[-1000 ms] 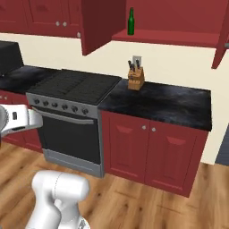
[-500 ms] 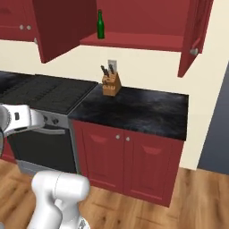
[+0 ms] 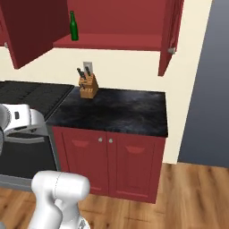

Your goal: Open the cabinet directly in front. Then move the beer and the mug to the dining counter with the jar on it.

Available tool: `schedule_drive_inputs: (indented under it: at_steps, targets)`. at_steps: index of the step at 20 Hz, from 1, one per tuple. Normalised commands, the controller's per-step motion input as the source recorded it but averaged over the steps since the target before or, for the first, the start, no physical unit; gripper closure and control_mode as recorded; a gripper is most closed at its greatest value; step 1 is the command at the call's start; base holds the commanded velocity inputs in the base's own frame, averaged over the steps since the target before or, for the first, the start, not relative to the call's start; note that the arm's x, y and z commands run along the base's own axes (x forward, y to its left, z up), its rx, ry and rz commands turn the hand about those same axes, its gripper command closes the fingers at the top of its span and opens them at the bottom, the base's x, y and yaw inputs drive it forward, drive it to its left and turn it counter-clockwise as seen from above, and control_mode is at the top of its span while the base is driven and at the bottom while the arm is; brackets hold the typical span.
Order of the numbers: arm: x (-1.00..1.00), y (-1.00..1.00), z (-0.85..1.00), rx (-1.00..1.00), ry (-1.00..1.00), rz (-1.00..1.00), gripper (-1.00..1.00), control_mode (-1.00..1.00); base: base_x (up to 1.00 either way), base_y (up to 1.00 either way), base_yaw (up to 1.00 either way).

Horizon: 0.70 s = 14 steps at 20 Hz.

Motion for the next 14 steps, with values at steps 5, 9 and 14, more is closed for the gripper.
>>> schedule_drive_inputs:
  at_steps: [5,9,14]
  targets:
    - [0.00,0.00,0.00,0.00,0.00,0.00,-1.00,1.00,0.32,0.90,-0.15]
    - [0.00,0.00,0.00,0.00,0.00,0.00,-1.00,1.00,0.75,0.37,-0.17]
    - [0.00,0.00,0.00,0.00,0.00,0.00,-1.00,1.00,0.64,-0.30,-0.12]
